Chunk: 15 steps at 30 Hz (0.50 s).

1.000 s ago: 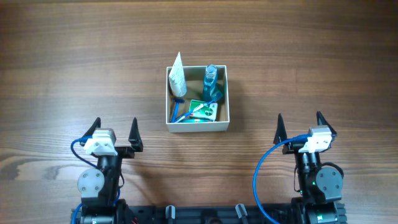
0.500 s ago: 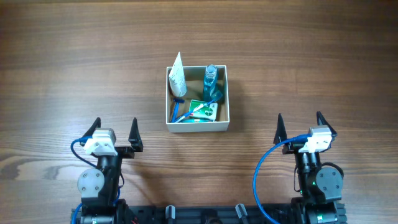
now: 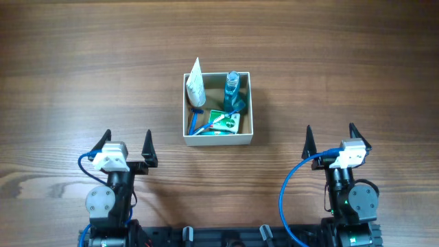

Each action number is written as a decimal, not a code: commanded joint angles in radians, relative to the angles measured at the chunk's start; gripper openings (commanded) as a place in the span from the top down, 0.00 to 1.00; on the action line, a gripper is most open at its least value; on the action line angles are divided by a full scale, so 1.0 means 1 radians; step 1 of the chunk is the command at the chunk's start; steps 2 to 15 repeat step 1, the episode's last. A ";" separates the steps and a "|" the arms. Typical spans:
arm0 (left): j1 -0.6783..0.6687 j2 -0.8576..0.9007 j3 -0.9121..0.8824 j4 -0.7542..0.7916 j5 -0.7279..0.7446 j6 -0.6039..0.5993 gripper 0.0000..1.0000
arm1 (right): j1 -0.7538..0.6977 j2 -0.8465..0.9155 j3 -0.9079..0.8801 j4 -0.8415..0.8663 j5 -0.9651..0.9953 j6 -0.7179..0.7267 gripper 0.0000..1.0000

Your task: Pack container

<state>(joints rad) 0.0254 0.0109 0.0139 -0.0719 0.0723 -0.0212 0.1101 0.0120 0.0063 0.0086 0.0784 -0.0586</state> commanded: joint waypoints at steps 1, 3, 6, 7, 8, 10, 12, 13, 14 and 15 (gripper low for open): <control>-0.007 -0.008 -0.008 -0.001 -0.018 -0.013 0.00 | -0.004 -0.005 -0.001 0.005 -0.017 -0.018 0.00; -0.007 -0.008 -0.008 -0.001 -0.018 -0.013 0.00 | -0.004 -0.005 -0.001 0.005 -0.017 -0.018 0.00; -0.007 -0.008 -0.008 -0.001 -0.018 -0.013 0.00 | -0.004 -0.005 -0.001 0.005 -0.017 -0.018 0.00; -0.007 -0.008 -0.008 -0.001 -0.018 -0.013 0.00 | -0.004 -0.005 -0.001 0.005 -0.017 -0.018 0.00; -0.007 -0.008 -0.008 -0.001 -0.018 -0.013 0.00 | -0.004 -0.005 -0.001 0.005 -0.017 -0.018 0.00; -0.007 -0.008 -0.008 -0.001 -0.018 -0.013 0.00 | -0.004 -0.005 -0.001 0.005 -0.017 -0.018 0.00; -0.007 -0.008 -0.008 -0.001 -0.018 -0.013 0.00 | -0.004 -0.005 -0.001 0.005 -0.017 -0.018 0.00; -0.007 -0.008 -0.008 -0.001 -0.018 -0.013 0.00 | -0.004 -0.005 -0.001 0.005 -0.017 -0.018 0.00; -0.007 -0.008 -0.008 -0.001 -0.018 -0.013 0.00 | -0.004 -0.005 -0.001 0.005 -0.017 -0.018 0.00; -0.007 -0.008 -0.008 -0.001 -0.018 -0.013 0.00 | -0.004 -0.005 -0.001 0.005 -0.017 -0.018 0.00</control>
